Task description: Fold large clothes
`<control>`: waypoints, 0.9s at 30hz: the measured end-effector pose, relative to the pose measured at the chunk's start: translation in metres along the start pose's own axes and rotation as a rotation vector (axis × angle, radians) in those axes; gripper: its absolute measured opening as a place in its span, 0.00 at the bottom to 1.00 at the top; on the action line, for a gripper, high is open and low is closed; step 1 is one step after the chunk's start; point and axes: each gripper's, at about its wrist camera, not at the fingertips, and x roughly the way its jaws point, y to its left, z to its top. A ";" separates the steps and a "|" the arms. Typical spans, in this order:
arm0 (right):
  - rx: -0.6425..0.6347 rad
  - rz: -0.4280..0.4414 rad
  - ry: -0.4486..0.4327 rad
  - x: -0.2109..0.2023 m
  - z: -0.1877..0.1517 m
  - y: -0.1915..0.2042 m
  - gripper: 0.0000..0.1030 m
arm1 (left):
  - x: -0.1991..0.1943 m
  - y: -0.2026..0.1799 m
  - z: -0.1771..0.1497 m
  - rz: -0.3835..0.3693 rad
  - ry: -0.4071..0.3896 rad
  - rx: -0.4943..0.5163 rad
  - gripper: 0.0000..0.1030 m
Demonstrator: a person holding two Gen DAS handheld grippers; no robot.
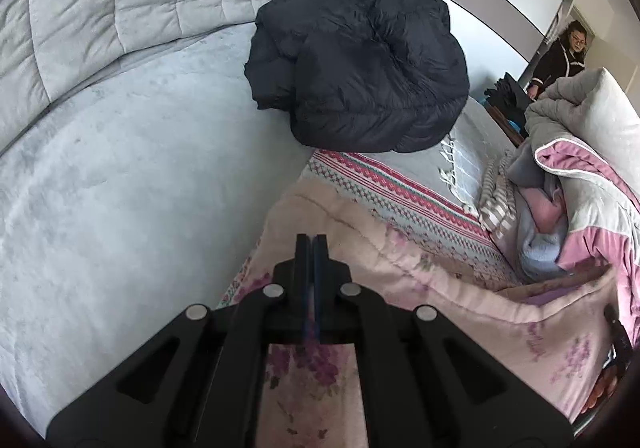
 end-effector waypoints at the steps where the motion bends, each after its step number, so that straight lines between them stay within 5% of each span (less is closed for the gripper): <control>1: 0.009 -0.023 0.010 0.009 -0.004 -0.002 0.11 | 0.008 0.003 -0.001 0.003 0.003 -0.009 0.02; 7: -0.021 -0.218 0.306 0.115 -0.076 -0.010 0.13 | 0.066 0.018 -0.032 0.206 0.049 0.006 0.00; 13: -0.088 -0.324 0.328 0.132 -0.080 0.006 0.21 | 0.062 0.012 -0.038 0.238 0.005 0.025 0.00; 15: -0.120 -0.355 0.324 0.131 -0.080 0.013 0.33 | 0.059 0.015 -0.036 0.220 0.016 0.013 0.00; 18: -0.103 -0.325 0.294 0.097 -0.069 0.012 0.47 | 0.034 0.025 -0.027 0.158 0.024 -0.030 0.07; 20: -0.063 -0.287 0.233 0.061 -0.064 0.008 0.61 | 0.003 0.031 -0.024 0.124 -0.016 -0.053 0.35; 21: -0.042 -0.273 0.198 0.041 -0.062 0.006 0.68 | -0.014 0.033 -0.024 0.114 -0.043 -0.056 0.40; 24: 0.033 -0.222 0.112 -0.024 -0.064 0.000 0.75 | -0.061 0.035 -0.029 0.105 -0.080 -0.079 0.45; 27: 0.094 -0.140 0.121 -0.059 -0.068 0.000 0.76 | -0.093 0.022 -0.047 0.059 -0.044 -0.069 0.50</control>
